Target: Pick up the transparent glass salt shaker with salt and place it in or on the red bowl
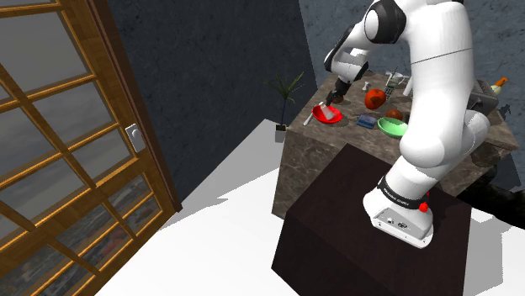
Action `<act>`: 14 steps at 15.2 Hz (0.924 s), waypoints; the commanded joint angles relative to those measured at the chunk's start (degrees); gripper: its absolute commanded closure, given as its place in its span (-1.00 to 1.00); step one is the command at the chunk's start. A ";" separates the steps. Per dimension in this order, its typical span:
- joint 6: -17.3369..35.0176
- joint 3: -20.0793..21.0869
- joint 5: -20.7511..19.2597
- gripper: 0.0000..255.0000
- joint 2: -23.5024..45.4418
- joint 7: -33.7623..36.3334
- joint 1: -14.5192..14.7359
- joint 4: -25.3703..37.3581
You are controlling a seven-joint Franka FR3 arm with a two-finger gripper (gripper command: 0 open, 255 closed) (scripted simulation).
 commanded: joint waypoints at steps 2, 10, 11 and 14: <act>0.00 0.00 0.00 -1.00 0.00 0.00 0.00 0.00; -3.15 -4.28 -4.76 -1.00 -6.67 2.99 3.12 -3.23; -3.15 -4.28 -4.76 -1.00 -6.67 2.99 3.12 -3.23; -3.15 -4.28 -4.76 -1.00 -6.67 2.99 3.12 -3.23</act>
